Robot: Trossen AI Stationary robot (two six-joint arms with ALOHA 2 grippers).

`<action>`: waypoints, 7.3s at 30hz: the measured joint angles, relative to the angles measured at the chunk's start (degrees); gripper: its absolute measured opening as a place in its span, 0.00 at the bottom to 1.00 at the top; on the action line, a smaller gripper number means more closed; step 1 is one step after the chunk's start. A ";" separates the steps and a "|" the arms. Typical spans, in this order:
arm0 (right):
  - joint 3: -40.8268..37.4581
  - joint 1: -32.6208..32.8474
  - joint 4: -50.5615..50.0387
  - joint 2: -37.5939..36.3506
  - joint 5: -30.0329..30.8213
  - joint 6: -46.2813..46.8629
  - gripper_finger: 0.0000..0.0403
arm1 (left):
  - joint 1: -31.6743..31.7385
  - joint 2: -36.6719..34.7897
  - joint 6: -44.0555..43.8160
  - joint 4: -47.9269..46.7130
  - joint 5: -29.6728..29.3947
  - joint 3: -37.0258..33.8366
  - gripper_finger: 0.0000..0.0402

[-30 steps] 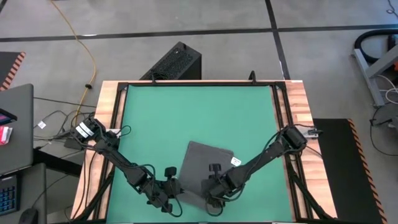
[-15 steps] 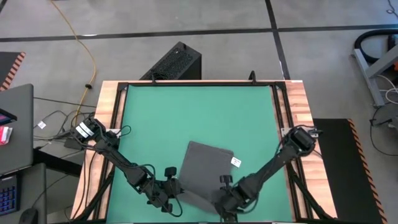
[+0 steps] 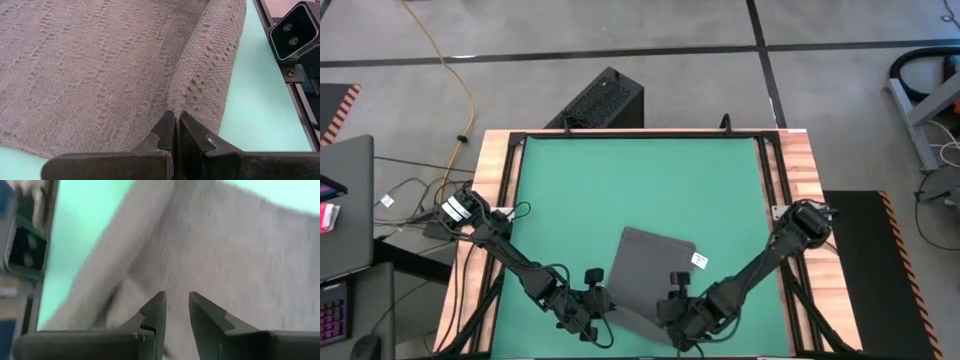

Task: Roll towel
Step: Roll the gray towel

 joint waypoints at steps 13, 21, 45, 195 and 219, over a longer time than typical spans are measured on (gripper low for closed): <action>-1.16 0.54 3.22 3.08 -5.76 4.12 0.24 | -0.56 0.00 -0.31 -0.48 0.07 0.00 0.00; -1.86 4.57 3.76 2.95 -5.90 10.07 0.24 | -0.57 0.00 -0.44 -0.24 0.02 0.00 0.00; 1.09 6.97 -0.37 0.99 7.22 6.16 0.24 | -0.57 0.00 -0.74 0.00 -1.51 0.00 0.00; -0.05 8.12 3.91 1.17 9.00 3.75 0.07 | 7.13 0.04 -9.20 1.95 -3.17 0.00 0.00; -16.68 7.73 20.76 1.12 3.94 13.31 0.06 | 7.10 0.04 -3.86 4.01 0.15 -0.02 0.00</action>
